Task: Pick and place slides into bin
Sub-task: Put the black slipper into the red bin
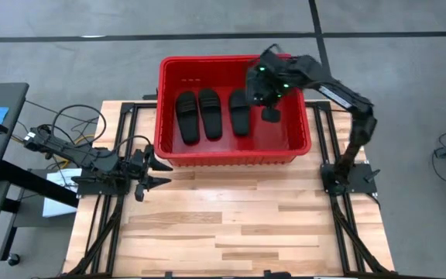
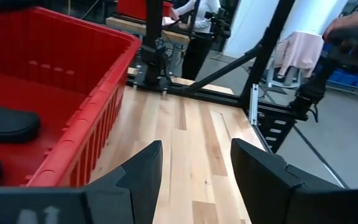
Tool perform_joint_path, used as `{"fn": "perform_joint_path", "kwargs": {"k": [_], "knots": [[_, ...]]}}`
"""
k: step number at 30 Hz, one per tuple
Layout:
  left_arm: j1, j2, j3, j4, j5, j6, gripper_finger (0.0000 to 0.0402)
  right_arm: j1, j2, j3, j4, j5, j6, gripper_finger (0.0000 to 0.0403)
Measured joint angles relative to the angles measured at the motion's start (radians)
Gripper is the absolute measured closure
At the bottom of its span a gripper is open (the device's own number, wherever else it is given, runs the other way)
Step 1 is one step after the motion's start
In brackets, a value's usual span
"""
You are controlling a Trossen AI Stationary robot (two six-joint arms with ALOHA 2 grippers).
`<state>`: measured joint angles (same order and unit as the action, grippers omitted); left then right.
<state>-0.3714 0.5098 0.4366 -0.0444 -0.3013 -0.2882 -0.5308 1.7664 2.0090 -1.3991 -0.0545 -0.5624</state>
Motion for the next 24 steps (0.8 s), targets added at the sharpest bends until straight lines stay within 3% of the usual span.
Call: {"fn": "perform_joint_path", "kwargs": {"k": [10, 24], "knots": [[0.000, -0.037, 0.000, -0.063, -0.071, -0.029, 0.0220, -0.028, 0.183, 0.000, -0.117, -0.007, -0.125, 0.0402], [0.000, -0.053, 0.000, -0.102, -0.078, -0.061, 0.0220, -0.078, 0.220, -0.002, -0.111, 0.007, -0.152, 0.0402]]}}
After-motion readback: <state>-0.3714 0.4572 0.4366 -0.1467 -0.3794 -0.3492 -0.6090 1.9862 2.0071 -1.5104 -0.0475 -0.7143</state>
